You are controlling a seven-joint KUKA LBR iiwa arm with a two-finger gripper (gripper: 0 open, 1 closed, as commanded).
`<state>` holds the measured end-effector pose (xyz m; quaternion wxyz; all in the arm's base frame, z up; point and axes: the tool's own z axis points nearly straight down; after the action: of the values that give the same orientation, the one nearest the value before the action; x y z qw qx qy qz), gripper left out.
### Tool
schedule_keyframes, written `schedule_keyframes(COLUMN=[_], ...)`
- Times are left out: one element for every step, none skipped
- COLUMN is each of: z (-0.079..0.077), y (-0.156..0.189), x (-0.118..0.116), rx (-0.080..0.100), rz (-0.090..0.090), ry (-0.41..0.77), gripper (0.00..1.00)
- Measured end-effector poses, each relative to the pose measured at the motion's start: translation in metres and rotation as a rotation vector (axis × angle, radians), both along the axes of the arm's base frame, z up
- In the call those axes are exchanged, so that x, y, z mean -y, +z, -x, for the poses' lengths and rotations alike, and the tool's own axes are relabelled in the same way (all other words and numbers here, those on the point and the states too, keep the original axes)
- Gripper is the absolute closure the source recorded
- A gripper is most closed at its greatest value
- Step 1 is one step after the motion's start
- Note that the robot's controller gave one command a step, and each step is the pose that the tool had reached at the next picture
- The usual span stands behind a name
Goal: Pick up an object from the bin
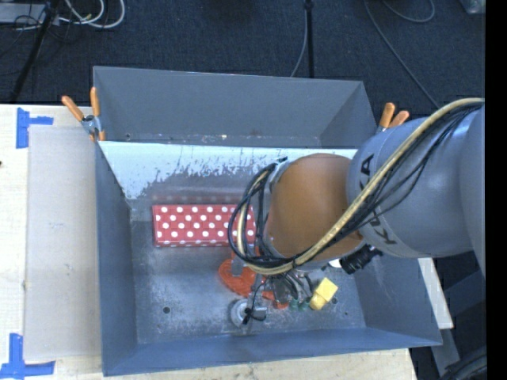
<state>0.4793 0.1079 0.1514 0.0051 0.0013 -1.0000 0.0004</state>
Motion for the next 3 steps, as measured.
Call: schedule_keyframes(z=[-0.001,-0.004,-0.017], y=[0.003,0.001,-0.018], x=[0.0,0.036,0.051], rx=[0.003,0.0,0.001], rz=[0.0,0.0,0.003], ry=[-0.001,-0.049,-0.273], gripper=[0.0,0.0,0.0])
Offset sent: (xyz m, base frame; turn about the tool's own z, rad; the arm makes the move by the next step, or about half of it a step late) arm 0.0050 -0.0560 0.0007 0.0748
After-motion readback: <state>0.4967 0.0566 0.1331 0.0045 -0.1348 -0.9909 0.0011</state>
